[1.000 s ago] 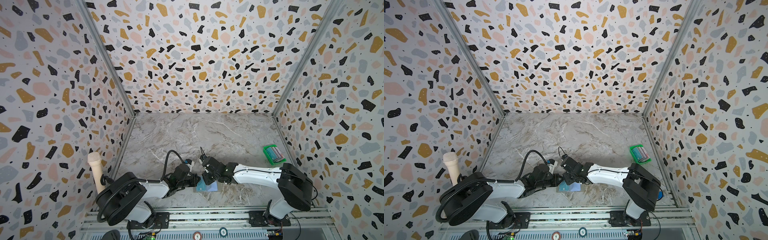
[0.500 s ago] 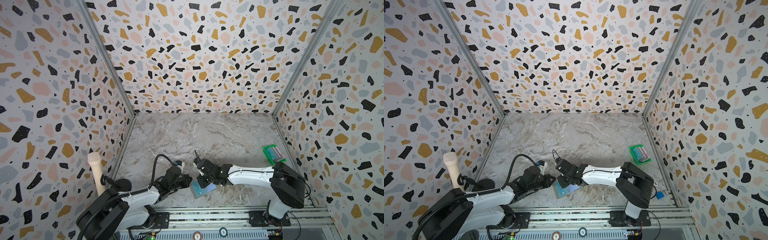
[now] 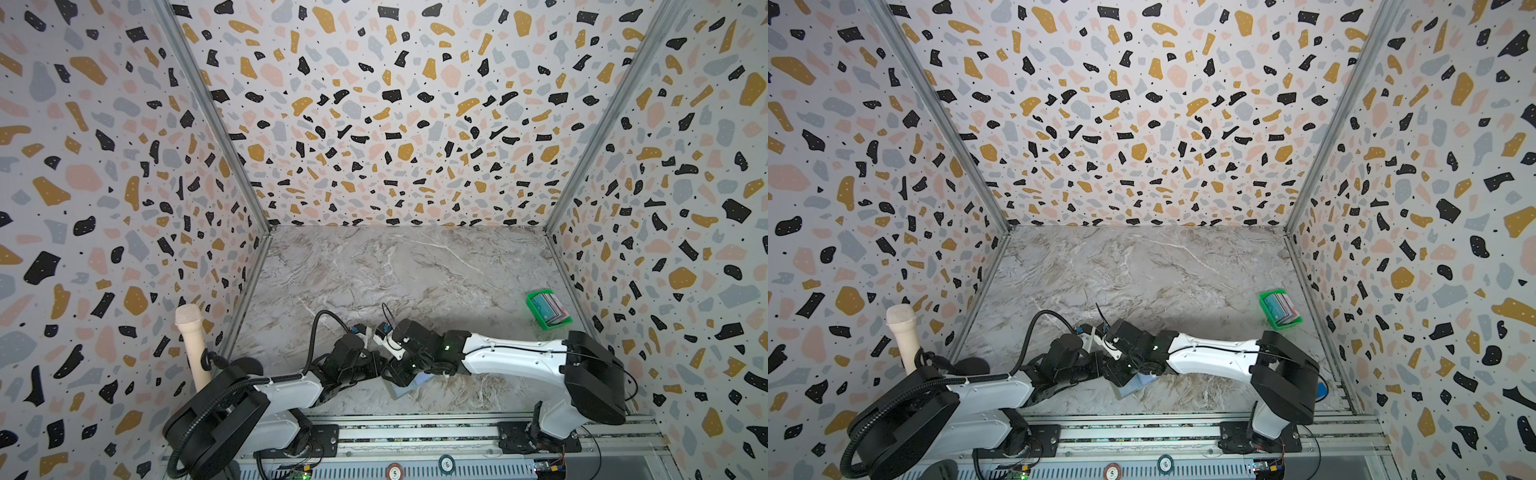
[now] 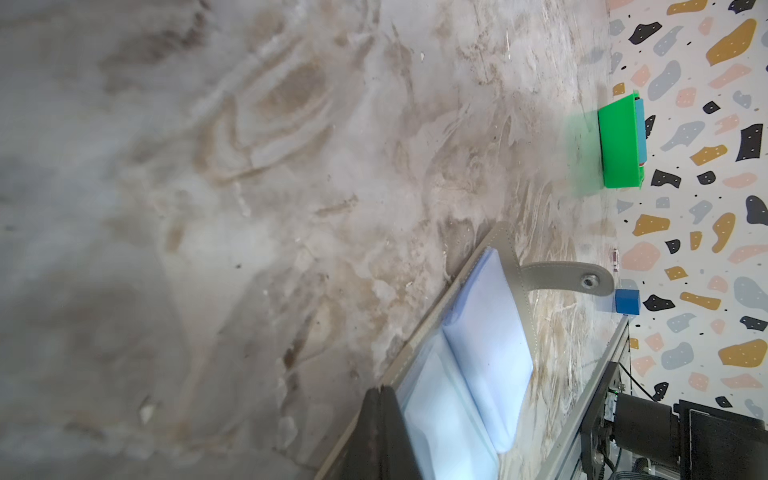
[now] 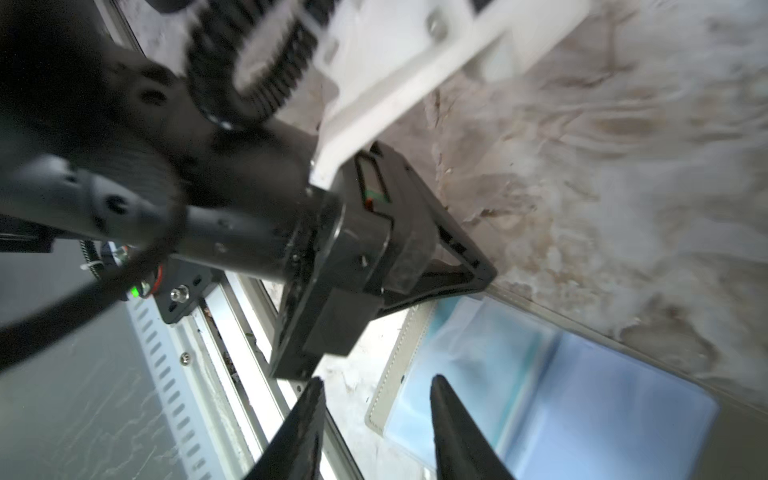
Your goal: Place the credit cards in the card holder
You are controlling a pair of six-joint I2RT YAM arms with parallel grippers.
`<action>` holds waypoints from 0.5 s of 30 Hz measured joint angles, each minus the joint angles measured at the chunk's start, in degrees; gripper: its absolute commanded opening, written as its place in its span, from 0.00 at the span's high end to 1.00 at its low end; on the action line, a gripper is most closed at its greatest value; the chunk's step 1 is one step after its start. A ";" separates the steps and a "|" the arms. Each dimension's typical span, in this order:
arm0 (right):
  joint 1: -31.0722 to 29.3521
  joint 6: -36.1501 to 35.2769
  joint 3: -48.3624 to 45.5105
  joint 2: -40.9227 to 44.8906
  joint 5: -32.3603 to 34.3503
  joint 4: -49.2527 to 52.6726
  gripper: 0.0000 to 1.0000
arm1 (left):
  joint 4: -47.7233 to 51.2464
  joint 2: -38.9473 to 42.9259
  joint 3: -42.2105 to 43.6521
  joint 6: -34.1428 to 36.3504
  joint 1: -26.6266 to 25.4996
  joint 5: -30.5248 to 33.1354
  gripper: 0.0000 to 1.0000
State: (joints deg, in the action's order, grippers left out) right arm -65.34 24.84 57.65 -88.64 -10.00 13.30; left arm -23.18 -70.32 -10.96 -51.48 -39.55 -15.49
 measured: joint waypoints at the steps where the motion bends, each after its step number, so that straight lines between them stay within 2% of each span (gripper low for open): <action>1: 0.85 0.15 -0.26 1.22 0.94 0.22 0.56 | 1.22 0.96 -0.24 0.33 0.00 0.04 1.00; 7: 5.35 0.83 -2.91 -0.07 7.21 1.38 0.57 | 7.78 6.12 -4.74 2.67 -1.18 0.74 1.00; 12: 5.70 1.46 -5.84 -4.20 9.92 2.03 0.56 | 9.81 4.11 -4.74 2.64 -5.92 0.39 1.00; 15: 6.05 2.36 -7.19 -4.63 11.45 2.19 0.56 | 11.76 3.32 -3.56 2.73 -6.60 0.15 1.00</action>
State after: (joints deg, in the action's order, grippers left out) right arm -59.29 27.20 50.46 -93.27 1.45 15.49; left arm -11.42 -67.00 -14.52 -48.75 -46.15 -15.33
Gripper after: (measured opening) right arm 0.435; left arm 0.046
